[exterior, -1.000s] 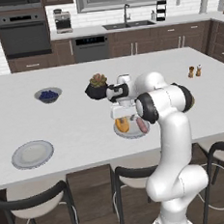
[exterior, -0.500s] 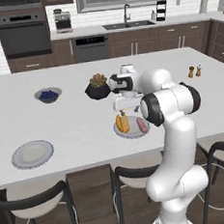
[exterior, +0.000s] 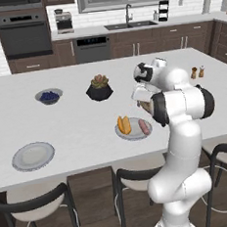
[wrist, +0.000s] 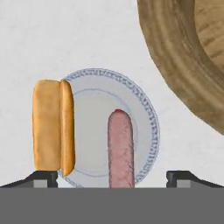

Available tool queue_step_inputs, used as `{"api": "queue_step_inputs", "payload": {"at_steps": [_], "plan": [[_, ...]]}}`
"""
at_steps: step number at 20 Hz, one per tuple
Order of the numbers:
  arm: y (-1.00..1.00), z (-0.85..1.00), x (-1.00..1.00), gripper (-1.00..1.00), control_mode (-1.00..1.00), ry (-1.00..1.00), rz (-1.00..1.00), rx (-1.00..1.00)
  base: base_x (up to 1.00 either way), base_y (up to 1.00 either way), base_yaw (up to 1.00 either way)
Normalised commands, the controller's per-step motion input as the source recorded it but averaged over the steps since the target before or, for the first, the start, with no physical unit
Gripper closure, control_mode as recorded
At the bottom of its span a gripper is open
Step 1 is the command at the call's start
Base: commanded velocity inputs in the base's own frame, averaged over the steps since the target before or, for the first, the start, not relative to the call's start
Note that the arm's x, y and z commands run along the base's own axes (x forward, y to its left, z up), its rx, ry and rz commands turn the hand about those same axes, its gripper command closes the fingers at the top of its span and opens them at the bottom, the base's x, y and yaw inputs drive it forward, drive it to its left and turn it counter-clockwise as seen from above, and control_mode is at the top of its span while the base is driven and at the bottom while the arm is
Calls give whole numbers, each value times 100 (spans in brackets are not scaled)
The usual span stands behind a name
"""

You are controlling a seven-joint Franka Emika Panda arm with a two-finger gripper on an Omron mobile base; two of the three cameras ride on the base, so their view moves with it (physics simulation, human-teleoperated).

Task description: Place one bun and one sausage from the bowl on each plate.

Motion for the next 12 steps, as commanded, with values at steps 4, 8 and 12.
{"api": "queue_step_inputs", "payload": {"at_steps": [4, 8, 12], "plan": [[-43, 6, 36, -100, -100, -3, -53, 24, 0, 0, 0], [-58, 0, 43, -100, -100, 0, -41, 18, 0, 0, 0], [-73, 0, 34, -100, -100, 0, -33, 4, 0, 0, 0]]}}
